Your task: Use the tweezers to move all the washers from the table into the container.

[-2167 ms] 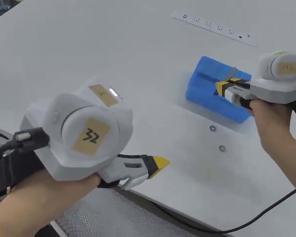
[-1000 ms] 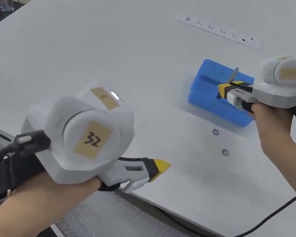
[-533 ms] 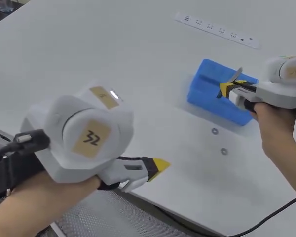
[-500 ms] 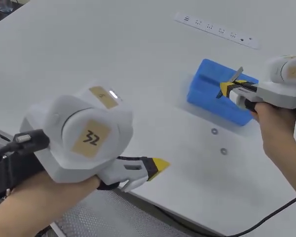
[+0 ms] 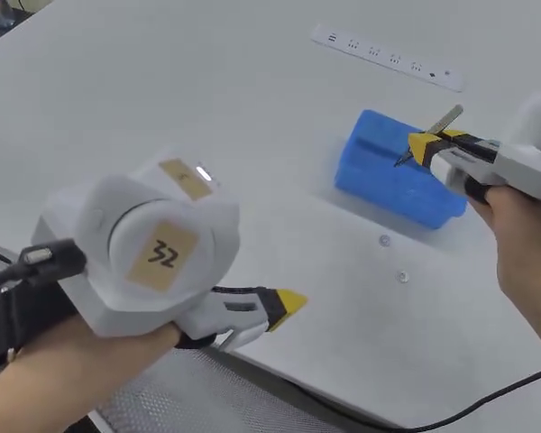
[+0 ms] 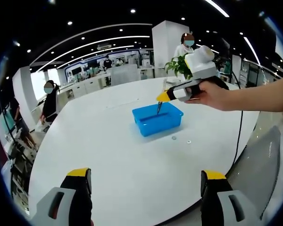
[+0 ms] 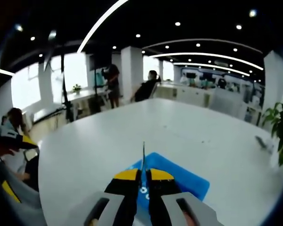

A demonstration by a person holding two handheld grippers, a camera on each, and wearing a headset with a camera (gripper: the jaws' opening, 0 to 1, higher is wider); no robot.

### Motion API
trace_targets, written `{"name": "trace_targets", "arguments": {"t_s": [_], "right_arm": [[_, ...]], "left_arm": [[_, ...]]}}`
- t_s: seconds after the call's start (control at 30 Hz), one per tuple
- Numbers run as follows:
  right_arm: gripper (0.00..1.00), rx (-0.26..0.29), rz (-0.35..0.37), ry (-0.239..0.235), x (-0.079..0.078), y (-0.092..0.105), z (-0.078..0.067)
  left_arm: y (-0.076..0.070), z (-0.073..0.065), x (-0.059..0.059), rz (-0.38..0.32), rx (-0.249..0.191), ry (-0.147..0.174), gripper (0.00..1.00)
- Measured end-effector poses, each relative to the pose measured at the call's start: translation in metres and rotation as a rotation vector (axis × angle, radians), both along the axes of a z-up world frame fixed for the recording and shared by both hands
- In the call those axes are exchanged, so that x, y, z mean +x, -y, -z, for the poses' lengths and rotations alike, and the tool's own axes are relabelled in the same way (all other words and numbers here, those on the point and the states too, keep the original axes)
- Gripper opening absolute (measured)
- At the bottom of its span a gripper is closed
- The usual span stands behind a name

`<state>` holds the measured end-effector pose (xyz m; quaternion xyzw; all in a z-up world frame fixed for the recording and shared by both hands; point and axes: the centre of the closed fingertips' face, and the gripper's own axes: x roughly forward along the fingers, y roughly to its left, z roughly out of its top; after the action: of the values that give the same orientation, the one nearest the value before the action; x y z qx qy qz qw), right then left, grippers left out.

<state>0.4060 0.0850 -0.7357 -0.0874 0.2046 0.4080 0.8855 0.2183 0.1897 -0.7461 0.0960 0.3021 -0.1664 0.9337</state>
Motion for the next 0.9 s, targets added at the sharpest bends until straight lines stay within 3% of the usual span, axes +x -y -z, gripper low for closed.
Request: {"name": "trace_targets", "arguments": {"t_s": [0.23, 0.33, 0.5, 0.9], "right_arm": [[0.04, 0.010, -0.015, -0.007, -0.021, 0.005, -0.004], [0.03, -0.043, -0.039, 0.002, -0.030, 0.007, 0.006], [0.03, -0.071, -0.046, -0.011, -0.042, 0.011, 0.016], [0.04, -0.101, -0.040, -0.107, -0.061, 0.020, 0.052]], "left_arm": [[-0.002, -0.001, 0.000, -0.004, -0.001, 0.004, 0.99], [-0.002, -0.001, 0.000, -0.005, -0.001, 0.005, 0.99], [0.000, 0.000, 0.000, -0.001, -0.001, 0.002, 0.99], [0.001, 0.002, 0.000, 0.003, 0.001, -0.001, 0.98]]}}
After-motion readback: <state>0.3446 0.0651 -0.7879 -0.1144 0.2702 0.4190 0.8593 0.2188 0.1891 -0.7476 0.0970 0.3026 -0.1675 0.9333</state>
